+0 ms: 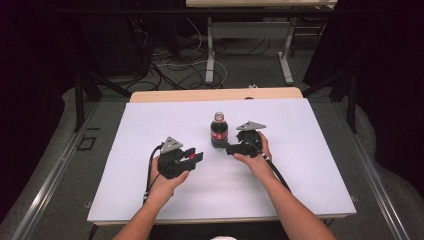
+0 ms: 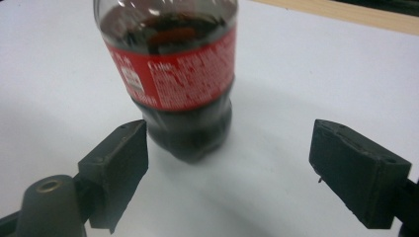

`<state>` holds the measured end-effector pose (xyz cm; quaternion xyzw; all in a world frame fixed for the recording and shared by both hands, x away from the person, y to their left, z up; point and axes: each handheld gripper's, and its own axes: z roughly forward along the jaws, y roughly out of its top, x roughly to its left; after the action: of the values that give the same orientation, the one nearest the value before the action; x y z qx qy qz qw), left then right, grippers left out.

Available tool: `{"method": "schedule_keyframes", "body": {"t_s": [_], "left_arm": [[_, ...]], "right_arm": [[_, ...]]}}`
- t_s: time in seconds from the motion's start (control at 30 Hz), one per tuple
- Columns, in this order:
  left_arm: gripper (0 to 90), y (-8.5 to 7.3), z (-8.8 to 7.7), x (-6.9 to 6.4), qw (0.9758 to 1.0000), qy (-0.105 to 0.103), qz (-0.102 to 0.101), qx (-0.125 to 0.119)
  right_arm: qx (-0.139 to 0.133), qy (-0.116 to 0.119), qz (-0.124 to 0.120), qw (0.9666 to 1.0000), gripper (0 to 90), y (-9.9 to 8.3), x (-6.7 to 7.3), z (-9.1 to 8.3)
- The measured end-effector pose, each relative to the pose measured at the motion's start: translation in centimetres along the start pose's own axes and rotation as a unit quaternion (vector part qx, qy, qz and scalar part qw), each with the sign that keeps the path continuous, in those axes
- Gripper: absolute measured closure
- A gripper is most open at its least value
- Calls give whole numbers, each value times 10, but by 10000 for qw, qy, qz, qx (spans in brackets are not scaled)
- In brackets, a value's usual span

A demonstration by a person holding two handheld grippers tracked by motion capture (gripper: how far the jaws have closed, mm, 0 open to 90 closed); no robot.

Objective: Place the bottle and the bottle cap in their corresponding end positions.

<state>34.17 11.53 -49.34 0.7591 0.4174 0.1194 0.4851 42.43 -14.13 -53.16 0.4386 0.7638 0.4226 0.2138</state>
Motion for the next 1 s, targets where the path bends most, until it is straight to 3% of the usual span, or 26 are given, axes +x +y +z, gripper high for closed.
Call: {"method": "schedule_keyframes", "body": {"t_s": [0.13,0.27,0.37,0.43,0.5,0.6,0.67,0.8,0.83,0.87,0.9,0.93,1.0], "left_arm": [[615,0,16,-4,9998,-107,113,77],[615,0,32,-10,9993,-211,248,166],[615,-2,43,-12,9989,-251,347,166],[615,-4,49,-15,9990,-293,275,207],[615,-5,56,-15,9986,-320,350,221],[615,-9,65,-14,9980,-389,378,319],[615,-12,71,-15,9980,-409,285,391],[615,-19,79,-17,9977,-447,229,454],[615,-20,80,-17,9973,-436,351,472],[615,-22,81,-19,9971,-476,266,536],[615,-23,81,-19,9967,-455,408,537],[615,-26,81,-21,9965,-500,330,591],[615,-28,82,-23,9955,-499,452,669]], "right_arm": [[79,23,96,9999,147,-8,-3,-12],[137,-62,-25,9999,127,-17,-6,-25],[142,5,84,9999,96,-23,-7,-37],[121,61,141,9998,76,-26,-8,-44],[86,57,142,9998,49,-29,-9,-50],[91,40,83,9999,0,-33,-9,-55],[116,-112,-46,9999,0,-36,-10,-58],[132,-133,-6,9998,0,-42,-14,-59],[149,-133,15,9998,0,-43,-14,-60],[153,-164,-18,9997,0,-44,-15,-61],[133,-213,-37,9997,0,-46,-16,-62],[149,-199,21,9997,0,-47,-17,-63],[119,-183,121,9997,0,-49,-19,-64]]}}
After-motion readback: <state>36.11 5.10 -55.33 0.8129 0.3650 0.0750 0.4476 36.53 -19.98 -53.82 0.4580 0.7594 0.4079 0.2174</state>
